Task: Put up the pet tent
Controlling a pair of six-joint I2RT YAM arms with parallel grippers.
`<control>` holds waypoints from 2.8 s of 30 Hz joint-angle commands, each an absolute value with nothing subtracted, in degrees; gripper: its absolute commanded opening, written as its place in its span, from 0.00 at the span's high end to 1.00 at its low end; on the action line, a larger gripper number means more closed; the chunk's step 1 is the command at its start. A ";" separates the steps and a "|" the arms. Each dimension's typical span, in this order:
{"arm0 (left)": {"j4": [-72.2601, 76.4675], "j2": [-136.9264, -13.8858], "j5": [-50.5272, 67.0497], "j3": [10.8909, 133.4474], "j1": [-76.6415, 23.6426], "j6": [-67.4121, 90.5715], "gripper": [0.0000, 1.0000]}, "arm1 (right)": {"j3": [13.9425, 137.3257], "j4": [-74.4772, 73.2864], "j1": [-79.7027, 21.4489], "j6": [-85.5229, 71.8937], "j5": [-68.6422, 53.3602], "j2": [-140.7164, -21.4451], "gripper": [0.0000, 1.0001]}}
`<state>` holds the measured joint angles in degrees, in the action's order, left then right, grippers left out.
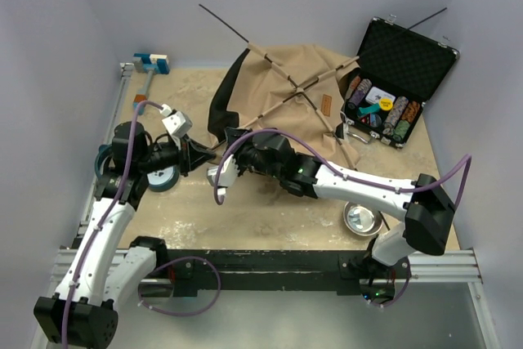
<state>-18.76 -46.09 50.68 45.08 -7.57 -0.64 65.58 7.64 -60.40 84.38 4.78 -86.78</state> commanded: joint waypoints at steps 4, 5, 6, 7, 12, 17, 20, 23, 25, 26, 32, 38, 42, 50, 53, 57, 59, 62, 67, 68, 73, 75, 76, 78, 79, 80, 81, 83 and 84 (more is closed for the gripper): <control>-20.48 -50.01 54.93 48.51 -8.35 -2.64 0.80 | 63.73 13.18 -59.50 87.62 0.36 -82.36 1.00; -20.13 -50.36 54.93 48.69 -8.44 -2.38 0.78 | 63.46 13.10 -59.59 88.32 0.44 -82.53 1.00; -19.87 -50.71 54.84 49.13 -8.52 -2.29 0.76 | 63.54 12.66 -59.68 88.50 0.35 -82.70 1.00; -19.86 -51.23 54.76 49.48 -8.79 -2.29 0.75 | 63.54 12.48 -59.68 88.59 0.18 -82.79 1.00; -19.51 -54.22 52.04 50.62 -11.68 -1.76 0.74 | 63.46 12.22 -59.94 89.91 0.18 -84.02 1.00; -17.49 -57.04 49.31 51.06 -15.02 -0.53 0.76 | 63.11 12.13 -60.64 90.79 -1.40 -84.46 1.00; -17.66 -58.79 48.78 52.20 -16.26 -0.53 0.76 | 62.67 11.87 -61.00 91.05 -1.76 -84.72 1.00; -17.84 -60.55 48.08 53.35 -17.05 -0.53 0.76 | 62.23 11.60 -61.43 91.23 -2.02 -84.64 1.00; -17.49 -61.52 48.08 54.05 -17.57 -0.53 0.76 | 61.79 11.34 -61.87 91.40 -2.46 -84.55 1.00; -16.97 -62.13 47.99 54.14 -17.75 1.47 0.76 | 61.70 11.34 -62.05 91.23 -2.63 -84.46 1.00; -17.13 -63.54 47.90 54.14 -18.02 1.76 1.00 | 62.22 11.60 -62.84 88.96 -2.64 -84.11 1.00; -25.12 -56.62 45.18 49.93 -17.23 -9.65 1.00 | 62.31 10.38 -61.79 80.97 1.67 -82.01 0.60; -28.91 -52.83 44.39 46.15 -15.56 -14.15 1.00 | 64.15 5.55 -59.24 70.69 1.93 -79.46 0.22; -27.86 -52.73 42.72 44.21 -15.21 -17.22 1.00 | 72.41 -5.25 -50.73 50.30 -4.04 -75.06 0.14; -27.60 -53.17 42.54 43.95 -14.85 -19.24 1.00 | 74.09 -8.69 -46.34 43.88 -1.68 -75.67 0.13; -26.98 -53.52 43.50 43.68 -14.77 -20.39 1.00 | 75.06 -11.33 -39.48 37.28 -2.02 -76.38 0.14; -26.63 -53.88 43.86 43.77 -14.77 -20.65 1.00 | 74.97 -11.95 -37.01 35.52 -2.55 -76.38 0.14; -26.63 -54.40 44.30 44.03 -14.77 -21.36 1.00 | 74.97 -12.30 -34.55 33.32 -4.13 -76.90 0.16; -27.25 -54.58 44.47 44.38 -14.77 -22.85 1.00 | 77.86 -16.25 -29.46 31.03 -5.43 -81.81 0.15; -27.42 -54.67 44.47 44.56 -14.77 -23.03 1.00 | 78.83 -17.30 -28.14 30.85 -7.28 -82.70 0.15; -28.56 -54.23 44.21 44.91 -14.77 -24.17 1.00 | 79.81 -21.09 -26.46 32.86 -8.87 -85.95 0.15; -28.83 -53.97 44.21 44.74 -14.77 -24.43 1.00 | 78.93 -21.53 -24.88 34.45 -9.31 -86.31 0.17; -29.00 -53.79 44.21 44.74 -14.77 -24.69 1.00 | 78.40 -21.62 -24.09 35.58 -9.49 -86.66 0.18; -29.35 -53.61 44.03 44.56 -14.77 -25.22 1.00 | 77.87 -21.19 -22.51 36.91 -9.06 -87.36 0.23; -29.53 -53.27 43.95 44.47 -14.77 -25.49 1.00 | 78.13 -21.01 -21.80 37.70 -8.79 -87.89 0.26; -29.71 -53.17 43.68 44.21 -14.77 -25.66 1.00 | 78.40 -20.83 -21.19 38.14 -8.53 -88.41 0.30; -30.06 -53.26 43.51 43.86 -14.77 -26.27 1.00 | 78.83 -20.57 -20.49 38.49 -8.35 -88.77 0.35; -29.89 -52.91 42.72 43.68 -14.68 -26.02 1.00 | 80.15 -20.74 -19.17 38.93 -8.87 -89.82 0.46; -29.71 -53.08 42.63 43.59 -14.59 -26.19 1.00 | 80.68 -21.00 -18.81 39.02 -8.88 -90.35 0.51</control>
